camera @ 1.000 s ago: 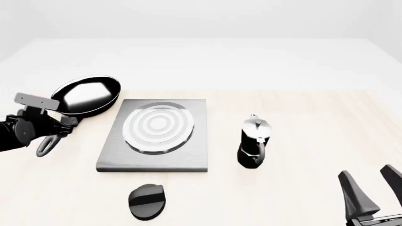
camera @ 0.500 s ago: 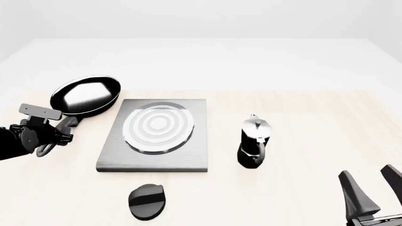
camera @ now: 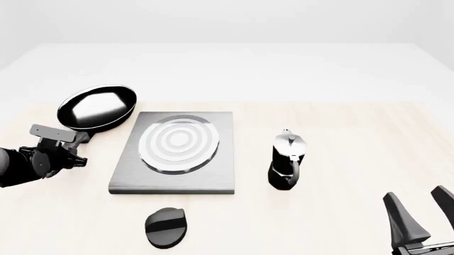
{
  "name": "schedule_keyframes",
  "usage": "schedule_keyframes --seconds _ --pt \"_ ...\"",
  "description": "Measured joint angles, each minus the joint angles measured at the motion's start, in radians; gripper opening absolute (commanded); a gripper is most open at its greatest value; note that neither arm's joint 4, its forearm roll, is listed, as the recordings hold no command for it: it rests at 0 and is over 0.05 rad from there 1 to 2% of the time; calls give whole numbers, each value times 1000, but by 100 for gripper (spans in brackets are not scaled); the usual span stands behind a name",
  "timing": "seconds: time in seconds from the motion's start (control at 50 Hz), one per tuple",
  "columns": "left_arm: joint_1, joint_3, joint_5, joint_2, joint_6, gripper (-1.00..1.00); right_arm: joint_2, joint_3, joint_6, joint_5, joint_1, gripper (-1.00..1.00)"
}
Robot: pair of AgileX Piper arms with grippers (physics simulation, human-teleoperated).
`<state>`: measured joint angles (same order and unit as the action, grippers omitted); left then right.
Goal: Turn on the stove and put the frying pan on it.
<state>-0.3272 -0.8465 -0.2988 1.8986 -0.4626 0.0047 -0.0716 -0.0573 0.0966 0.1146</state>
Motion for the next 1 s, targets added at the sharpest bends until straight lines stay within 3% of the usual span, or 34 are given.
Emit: schedule_keyframes --seconds 0.4,1.0 --pt "8 27 14 -53 25 -100 0 -3 1 2 3 100" --pt "45 57 153 -336 69 -100 2 -9 8 -2 13 100"
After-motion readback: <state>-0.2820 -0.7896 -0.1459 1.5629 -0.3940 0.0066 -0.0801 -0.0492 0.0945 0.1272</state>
